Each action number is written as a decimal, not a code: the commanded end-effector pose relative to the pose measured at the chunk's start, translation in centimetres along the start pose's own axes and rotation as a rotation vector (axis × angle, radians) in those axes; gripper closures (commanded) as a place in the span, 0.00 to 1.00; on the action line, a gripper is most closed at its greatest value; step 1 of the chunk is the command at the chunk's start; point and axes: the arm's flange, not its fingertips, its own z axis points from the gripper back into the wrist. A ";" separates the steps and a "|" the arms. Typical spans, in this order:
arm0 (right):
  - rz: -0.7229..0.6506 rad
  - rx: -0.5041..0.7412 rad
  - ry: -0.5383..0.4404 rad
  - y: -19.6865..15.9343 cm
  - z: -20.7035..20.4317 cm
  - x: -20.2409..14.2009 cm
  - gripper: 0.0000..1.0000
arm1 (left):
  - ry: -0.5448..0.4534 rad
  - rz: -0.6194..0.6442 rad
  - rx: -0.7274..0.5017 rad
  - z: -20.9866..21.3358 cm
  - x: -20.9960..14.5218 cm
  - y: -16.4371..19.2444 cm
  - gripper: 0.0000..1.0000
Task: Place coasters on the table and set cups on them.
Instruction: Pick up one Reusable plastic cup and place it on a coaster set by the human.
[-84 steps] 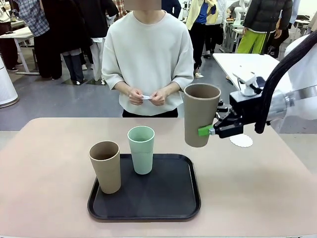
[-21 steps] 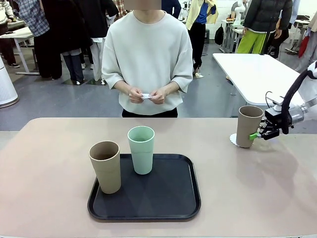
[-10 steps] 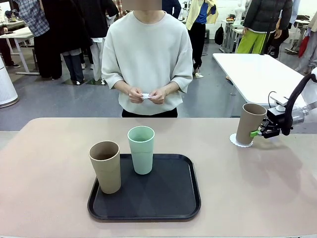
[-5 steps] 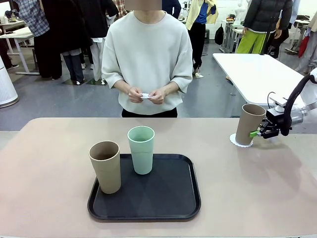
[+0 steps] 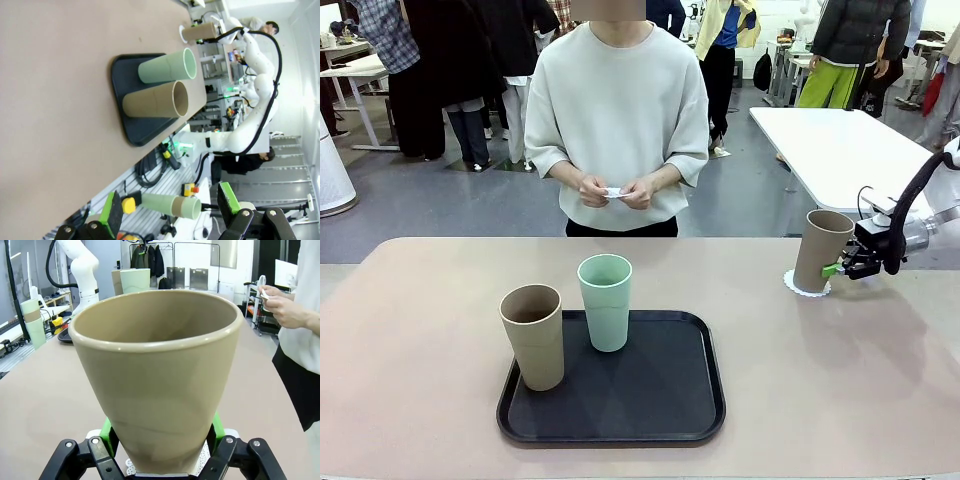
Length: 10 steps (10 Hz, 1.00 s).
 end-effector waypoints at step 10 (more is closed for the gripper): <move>-0.130 0.000 -0.026 -1.4 0.6 0.2 0.00 | -0.002 -0.009 -0.009 0.1 -0.1 -0.1 0.00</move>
